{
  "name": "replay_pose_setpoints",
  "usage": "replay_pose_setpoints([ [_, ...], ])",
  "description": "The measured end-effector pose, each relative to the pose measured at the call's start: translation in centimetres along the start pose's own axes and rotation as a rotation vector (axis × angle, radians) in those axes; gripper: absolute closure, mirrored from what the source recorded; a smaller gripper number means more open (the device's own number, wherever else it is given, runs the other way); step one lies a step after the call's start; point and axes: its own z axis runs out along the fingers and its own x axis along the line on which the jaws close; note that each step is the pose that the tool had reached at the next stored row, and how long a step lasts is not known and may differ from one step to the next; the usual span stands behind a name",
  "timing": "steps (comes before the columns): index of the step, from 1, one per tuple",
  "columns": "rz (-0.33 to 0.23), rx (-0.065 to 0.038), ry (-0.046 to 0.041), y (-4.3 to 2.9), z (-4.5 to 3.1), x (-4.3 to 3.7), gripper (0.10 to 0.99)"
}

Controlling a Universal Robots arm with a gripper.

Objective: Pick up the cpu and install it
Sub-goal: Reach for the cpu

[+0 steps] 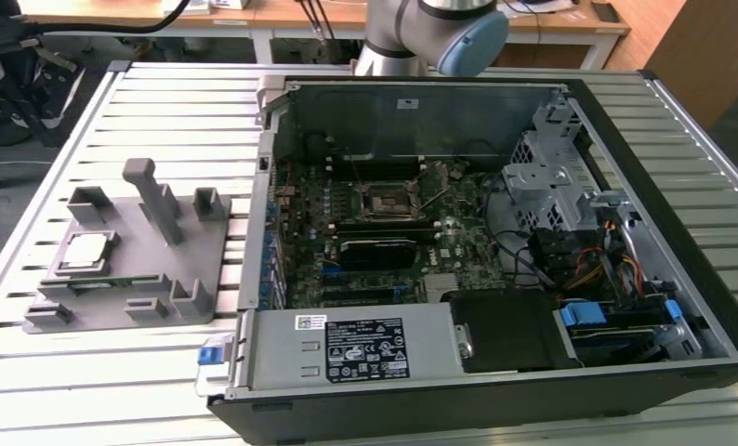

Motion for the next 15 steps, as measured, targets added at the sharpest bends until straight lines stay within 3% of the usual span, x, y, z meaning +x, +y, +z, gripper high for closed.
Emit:
replay_pose_setpoints([
  [15, 0.0, 0.0, 0.0022, -0.19, 0.31, 2.2, 0.98],
])
